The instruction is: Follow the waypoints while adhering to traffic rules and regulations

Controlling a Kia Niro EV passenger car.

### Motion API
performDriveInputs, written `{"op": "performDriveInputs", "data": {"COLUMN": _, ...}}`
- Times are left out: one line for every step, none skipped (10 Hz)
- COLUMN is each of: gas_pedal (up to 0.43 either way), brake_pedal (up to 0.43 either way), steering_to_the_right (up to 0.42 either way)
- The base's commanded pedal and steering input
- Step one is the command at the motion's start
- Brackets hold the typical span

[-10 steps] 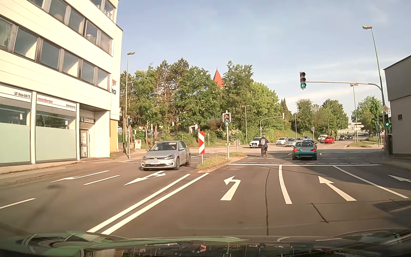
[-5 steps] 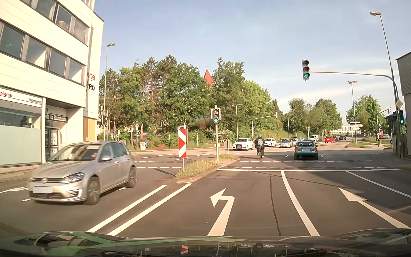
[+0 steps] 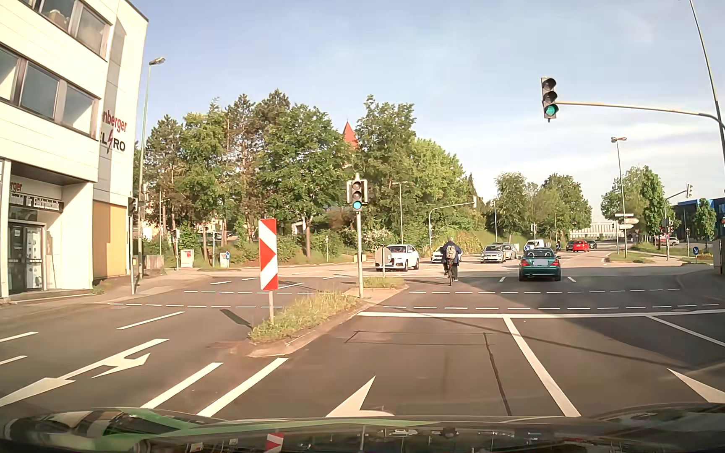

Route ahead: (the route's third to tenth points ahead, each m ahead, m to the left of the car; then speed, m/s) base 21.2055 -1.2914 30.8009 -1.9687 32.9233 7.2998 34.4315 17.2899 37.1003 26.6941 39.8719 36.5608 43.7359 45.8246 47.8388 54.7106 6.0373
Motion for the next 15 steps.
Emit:
{"op": "performDriveInputs", "data": {"gas_pedal": 0.0, "brake_pedal": 0.0, "steering_to_the_right": 0.048}}
{"op": "performDriveInputs", "data": {"gas_pedal": 0.0, "brake_pedal": 0.0, "steering_to_the_right": 0.048}}
{"op": "performDriveInputs", "data": {"gas_pedal": 0.0, "brake_pedal": 0.0, "steering_to_the_right": 0.048}}
{"op": "performDriveInputs", "data": {"gas_pedal": 0.0, "brake_pedal": 0.0, "steering_to_the_right": 0.049}}
{"op": "performDriveInputs", "data": {"gas_pedal": 0.0, "brake_pedal": 0.0, "steering_to_the_right": 0.056}}
{"op": "performDriveInputs", "data": {"gas_pedal": 0.0, "brake_pedal": 0.0, "steering_to_the_right": 0.06}}
{"op": "performDriveInputs", "data": {"gas_pedal": 0.0, "brake_pedal": 0.0, "steering_to_the_right": 0.06}}
{"op": "performDriveInputs", "data": {"gas_pedal": 0.0, "brake_pedal": 0.0, "steering_to_the_right": 0.06}}
{"op": "performDriveInputs", "data": {"gas_pedal": 0.0, "brake_pedal": 0.024, "steering_to_the_right": 0.06}}
{"op": "performDriveInputs", "data": {"gas_pedal": 0.0, "brake_pedal": 0.11, "steering_to_the_right": 0.06}}
{"op": "performDriveInputs", "data": {"gas_pedal": 0.0, "brake_pedal": 0.14, "steering_to_the_right": 0.06}}
{"op": "performDriveInputs", "data": {"gas_pedal": 0.0, "brake_pedal": 0.165, "steering_to_the_right": 0.059}}
{"op": "performDriveInputs", "data": {"gas_pedal": 0.0, "brake_pedal": 0.195, "steering_to_the_right": 0.058}}
{"op": "performDriveInputs", "data": {"gas_pedal": 0.0, "brake_pedal": 0.213, "steering_to_the_right": 0.056}}
{"op": "performDriveInputs", "data": {"gas_pedal": 0.0, "brake_pedal": 0.213, "steering_to_the_right": 0.056}}
